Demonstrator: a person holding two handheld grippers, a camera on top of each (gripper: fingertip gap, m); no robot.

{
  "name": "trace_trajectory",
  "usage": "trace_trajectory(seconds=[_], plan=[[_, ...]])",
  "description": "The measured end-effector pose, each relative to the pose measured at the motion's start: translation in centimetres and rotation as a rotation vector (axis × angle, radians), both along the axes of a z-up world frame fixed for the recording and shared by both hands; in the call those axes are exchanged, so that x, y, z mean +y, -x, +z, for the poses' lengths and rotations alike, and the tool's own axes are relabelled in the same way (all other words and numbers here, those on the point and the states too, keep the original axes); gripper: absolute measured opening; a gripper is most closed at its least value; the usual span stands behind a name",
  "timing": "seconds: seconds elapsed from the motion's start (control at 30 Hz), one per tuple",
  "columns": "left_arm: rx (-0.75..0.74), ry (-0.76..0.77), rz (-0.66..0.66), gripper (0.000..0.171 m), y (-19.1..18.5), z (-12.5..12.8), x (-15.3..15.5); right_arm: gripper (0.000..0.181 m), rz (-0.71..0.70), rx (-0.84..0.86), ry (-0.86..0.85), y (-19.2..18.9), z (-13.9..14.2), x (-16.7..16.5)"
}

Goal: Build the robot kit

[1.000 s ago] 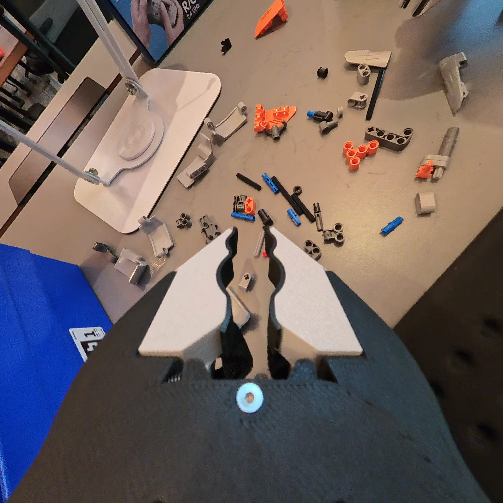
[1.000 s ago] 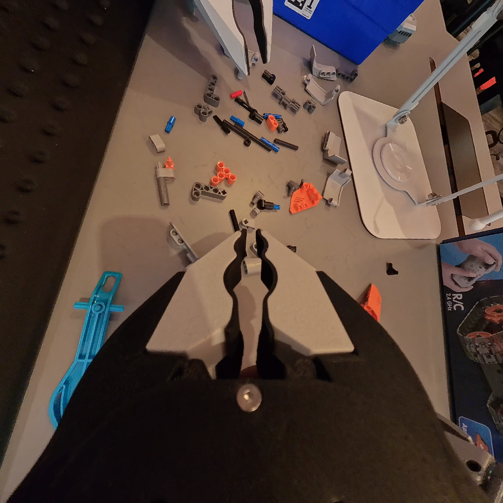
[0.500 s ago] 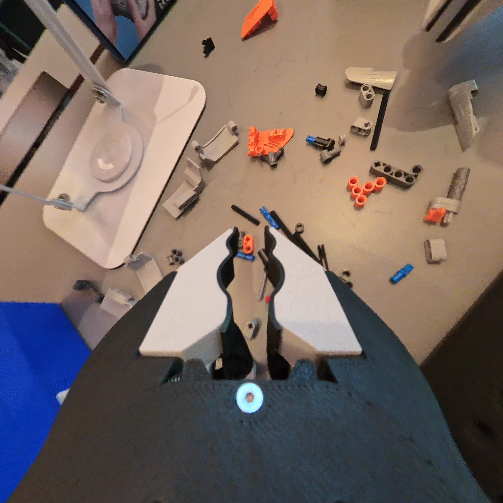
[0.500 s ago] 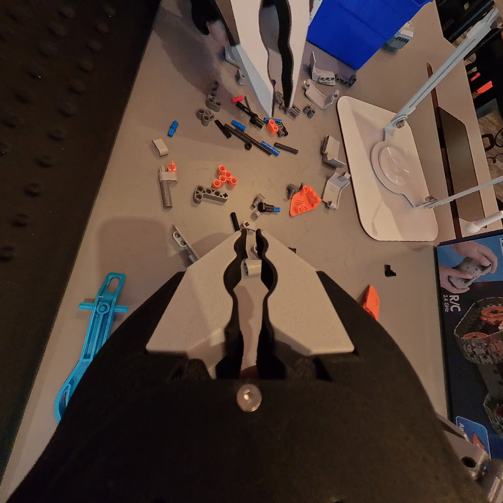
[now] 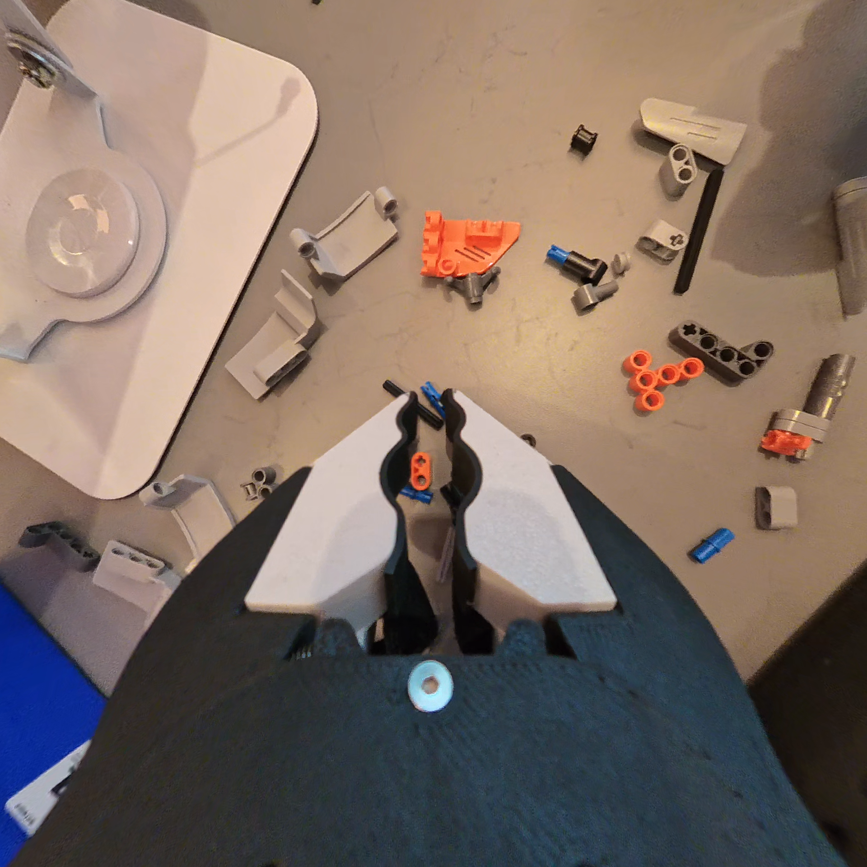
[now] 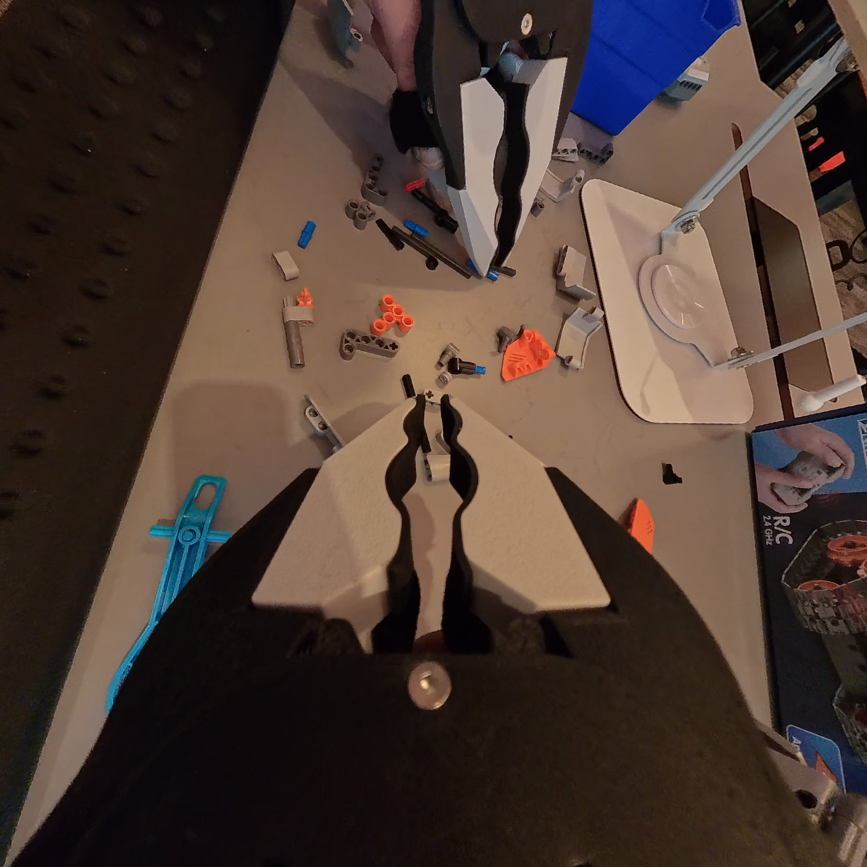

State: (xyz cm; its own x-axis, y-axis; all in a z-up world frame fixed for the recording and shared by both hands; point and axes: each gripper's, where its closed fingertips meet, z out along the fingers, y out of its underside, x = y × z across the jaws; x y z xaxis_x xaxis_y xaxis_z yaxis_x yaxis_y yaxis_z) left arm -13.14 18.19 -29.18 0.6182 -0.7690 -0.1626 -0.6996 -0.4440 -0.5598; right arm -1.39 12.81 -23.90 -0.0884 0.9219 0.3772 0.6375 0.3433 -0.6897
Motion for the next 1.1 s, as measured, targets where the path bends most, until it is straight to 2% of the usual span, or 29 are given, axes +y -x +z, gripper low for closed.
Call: trace_trajectory(seconds=[0.07, 0.17, 0.23, 0.33, 0.4, 0.47, 0.6, 0.8, 0.93, 1.1], plan=[[-0.031, 0.051, -0.037, 0.003, -0.5, -0.4, -0.7, 0.004, 0.001, 0.001, 0.001, 0.0, 0.1, 0.0], [-0.109, 0.084, -0.151, 0.005, -1.8, 0.4, -2.3, 0.004, -0.001, 0.004, -0.001, 0.0, 0.2, 0.0], [-0.143, 0.058, -0.108, 0.013, -1.3, 1.4, -1.7, 0.004, -0.002, 0.007, -0.002, -0.1, 0.3, 0.0], [-0.05, -0.029, -0.024, 0.014, 1.0, 1.8, 0.0, 0.004, -0.001, 0.009, 0.001, 0.0, 0.4, 0.0], [-0.056, 0.01, -0.017, 0.018, 1.0, 1.3, -0.3, 0.004, 0.0, 0.006, 0.0, 0.0, 0.3, -0.1], [0.009, 0.011, -0.007, 0.019, 1.4, 0.3, -0.1, 0.004, 0.0, 0.006, 0.0, 0.0, 0.3, -0.1], [0.009, 0.015, -0.035, 0.003, 0.5, -0.3, -0.5, 0.004, -0.001, 0.009, -0.001, 0.0, 0.4, -0.1], [0.014, -0.066, -0.088, 0.001, 0.2, -0.1, -0.5, 0.004, 0.001, 0.02, -0.009, 0.1, 0.6, -0.2], [-0.088, -0.124, -0.153, 0.001, -1.5, 2.7, -1.9, 0.006, 0.016, 0.055, -0.057, 0.7, 1.5, -0.6], [-0.205, -0.076, -0.28, 0.002, -5.2, 5.1, -5.3, 0.014, 0.046, 0.072, -0.306, 2.3, 2.6, -1.2]])
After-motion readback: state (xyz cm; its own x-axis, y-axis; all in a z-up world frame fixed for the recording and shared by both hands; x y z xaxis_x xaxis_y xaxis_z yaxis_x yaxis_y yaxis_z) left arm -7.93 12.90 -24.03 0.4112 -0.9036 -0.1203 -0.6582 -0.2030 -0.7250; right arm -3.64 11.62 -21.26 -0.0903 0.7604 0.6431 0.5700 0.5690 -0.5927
